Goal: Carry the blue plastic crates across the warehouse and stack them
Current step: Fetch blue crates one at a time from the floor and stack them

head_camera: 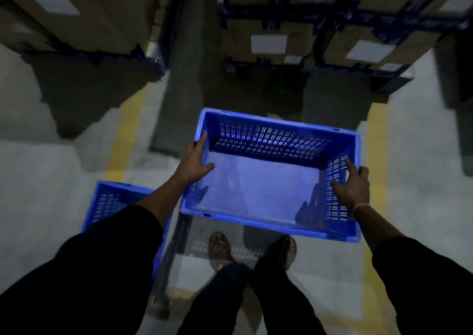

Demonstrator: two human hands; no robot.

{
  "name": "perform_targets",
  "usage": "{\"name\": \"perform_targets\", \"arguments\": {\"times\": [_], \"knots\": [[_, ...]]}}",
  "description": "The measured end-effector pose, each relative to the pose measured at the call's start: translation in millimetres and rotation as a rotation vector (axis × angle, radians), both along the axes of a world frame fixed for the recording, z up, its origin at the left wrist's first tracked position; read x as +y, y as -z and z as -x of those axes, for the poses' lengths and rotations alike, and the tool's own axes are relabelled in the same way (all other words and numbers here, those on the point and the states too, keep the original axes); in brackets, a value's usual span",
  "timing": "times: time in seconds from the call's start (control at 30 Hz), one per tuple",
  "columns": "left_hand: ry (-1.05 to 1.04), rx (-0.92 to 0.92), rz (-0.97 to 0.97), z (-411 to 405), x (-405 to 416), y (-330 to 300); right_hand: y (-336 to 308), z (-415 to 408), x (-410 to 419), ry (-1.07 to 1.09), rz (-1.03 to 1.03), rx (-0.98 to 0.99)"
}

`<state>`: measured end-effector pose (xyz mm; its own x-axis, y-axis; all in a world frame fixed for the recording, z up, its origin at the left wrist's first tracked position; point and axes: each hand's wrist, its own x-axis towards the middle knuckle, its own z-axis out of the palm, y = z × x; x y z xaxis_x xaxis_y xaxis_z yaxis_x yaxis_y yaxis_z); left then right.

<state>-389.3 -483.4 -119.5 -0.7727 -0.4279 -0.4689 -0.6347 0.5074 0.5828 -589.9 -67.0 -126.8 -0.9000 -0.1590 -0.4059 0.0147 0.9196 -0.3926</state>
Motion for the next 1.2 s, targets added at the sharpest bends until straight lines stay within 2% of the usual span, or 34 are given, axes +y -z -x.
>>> {"name": "perform_targets", "arguments": {"times": [0.27,0.47,0.77,1.2], "knots": [[0.207,0.086,0.009,5,28,-213,-218,-56,59,0.124,0.085,0.047],[0.363,0.134,0.056,10,66,-307,-316,-105,120,0.225,0.087,0.17],[0.625,0.143,0.105,76,156,-342,-352,-148,226,0.461,0.126,0.307],[1.005,0.215,0.094,238,395,-379,-371,-157,419,0.826,0.085,0.374]]}}
